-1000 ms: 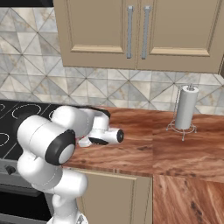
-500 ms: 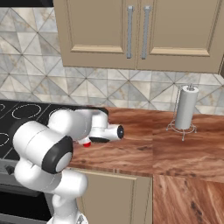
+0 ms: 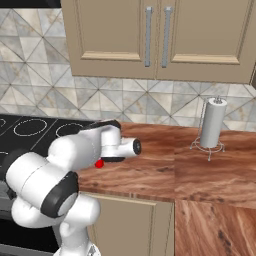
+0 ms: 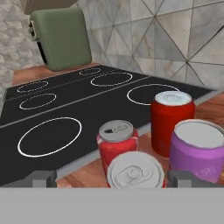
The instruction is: Four empty soda cans are scattered around the kitchen. Gather all the cans and cluster them next to the stove for recycling.
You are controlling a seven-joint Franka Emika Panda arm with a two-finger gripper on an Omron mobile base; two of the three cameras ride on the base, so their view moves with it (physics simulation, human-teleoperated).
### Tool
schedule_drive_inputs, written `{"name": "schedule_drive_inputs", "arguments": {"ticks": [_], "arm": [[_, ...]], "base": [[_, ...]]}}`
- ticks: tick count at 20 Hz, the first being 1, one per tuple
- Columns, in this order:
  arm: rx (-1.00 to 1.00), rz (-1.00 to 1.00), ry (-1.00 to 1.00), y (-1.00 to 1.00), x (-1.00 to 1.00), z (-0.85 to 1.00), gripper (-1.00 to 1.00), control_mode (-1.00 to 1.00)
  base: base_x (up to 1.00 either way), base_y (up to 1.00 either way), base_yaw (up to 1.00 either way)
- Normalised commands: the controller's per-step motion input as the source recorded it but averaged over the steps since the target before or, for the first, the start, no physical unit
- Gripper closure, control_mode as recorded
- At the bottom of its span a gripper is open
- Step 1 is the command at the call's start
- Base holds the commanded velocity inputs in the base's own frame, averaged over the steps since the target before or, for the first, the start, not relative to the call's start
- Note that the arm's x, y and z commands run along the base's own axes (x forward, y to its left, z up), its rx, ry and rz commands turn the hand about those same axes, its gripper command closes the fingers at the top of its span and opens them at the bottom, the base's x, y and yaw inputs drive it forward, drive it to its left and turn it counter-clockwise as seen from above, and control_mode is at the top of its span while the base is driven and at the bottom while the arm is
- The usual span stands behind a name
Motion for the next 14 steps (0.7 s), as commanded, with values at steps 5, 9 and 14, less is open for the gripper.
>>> {"name": "schedule_drive_inputs", "arguments": {"ticks": [5,9,14], "arm": [[0.00,-0.03,0.00,-0.02,-0.13,0.31,-1.00,-1.00],[0.00,-0.02,0.00,-0.08,-0.14,0.36,-1.00,-1.00],[0.00,-0.02,0.00,-0.09,-0.18,0.38,-1.00,-1.00]], "base": [[0.00,0.00,0.00],[0.00,0.00,0.00],[0.00,0.00,0.00]]}}
